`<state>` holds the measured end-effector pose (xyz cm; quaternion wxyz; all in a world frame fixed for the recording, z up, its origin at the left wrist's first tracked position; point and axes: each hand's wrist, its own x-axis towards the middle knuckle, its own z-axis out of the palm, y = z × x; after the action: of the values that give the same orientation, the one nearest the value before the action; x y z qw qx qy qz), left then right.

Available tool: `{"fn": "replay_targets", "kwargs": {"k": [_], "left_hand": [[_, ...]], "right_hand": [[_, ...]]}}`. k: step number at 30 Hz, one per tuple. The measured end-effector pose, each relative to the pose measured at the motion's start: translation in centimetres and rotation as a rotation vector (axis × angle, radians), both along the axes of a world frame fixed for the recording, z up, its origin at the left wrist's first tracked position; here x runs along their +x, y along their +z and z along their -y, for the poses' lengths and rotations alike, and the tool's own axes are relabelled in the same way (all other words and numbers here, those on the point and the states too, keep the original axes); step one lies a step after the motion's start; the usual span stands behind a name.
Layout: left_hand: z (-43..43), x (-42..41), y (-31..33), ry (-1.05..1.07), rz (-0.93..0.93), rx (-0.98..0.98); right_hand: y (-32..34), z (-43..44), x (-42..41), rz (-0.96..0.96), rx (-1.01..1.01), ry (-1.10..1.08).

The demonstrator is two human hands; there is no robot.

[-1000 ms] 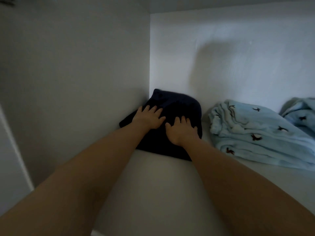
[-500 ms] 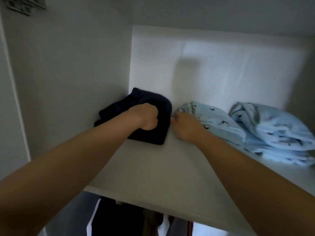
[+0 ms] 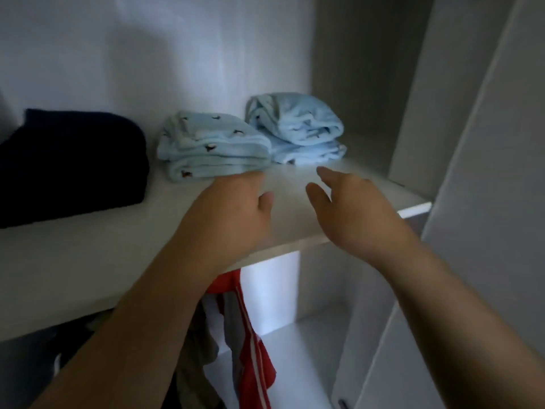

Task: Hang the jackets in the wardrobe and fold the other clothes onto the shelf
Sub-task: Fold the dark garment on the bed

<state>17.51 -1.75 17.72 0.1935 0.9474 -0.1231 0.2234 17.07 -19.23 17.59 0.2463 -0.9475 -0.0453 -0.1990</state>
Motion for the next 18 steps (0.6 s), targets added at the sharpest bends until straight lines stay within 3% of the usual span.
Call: {"fn": "replay_targets", "kwargs": {"k": [7, 14, 18], "left_hand": [[9.0, -5.7, -5.9, -0.551, -0.119, -0.042], [18.8, -19.4, -10.6, -1.187, -0.318, -0.028], [22.5, -27.6, -11.9, -1.469, -0.356, 0.034]], "right_hand": [[-6.5, 5.9, -14.6, -0.057, 0.027, -0.582], [-9.9, 8.2, -33.3, -0.211, 0.065, -1.144], [-11.2, 8.7, -43.1, -0.181, 0.107, -1.406]]}}
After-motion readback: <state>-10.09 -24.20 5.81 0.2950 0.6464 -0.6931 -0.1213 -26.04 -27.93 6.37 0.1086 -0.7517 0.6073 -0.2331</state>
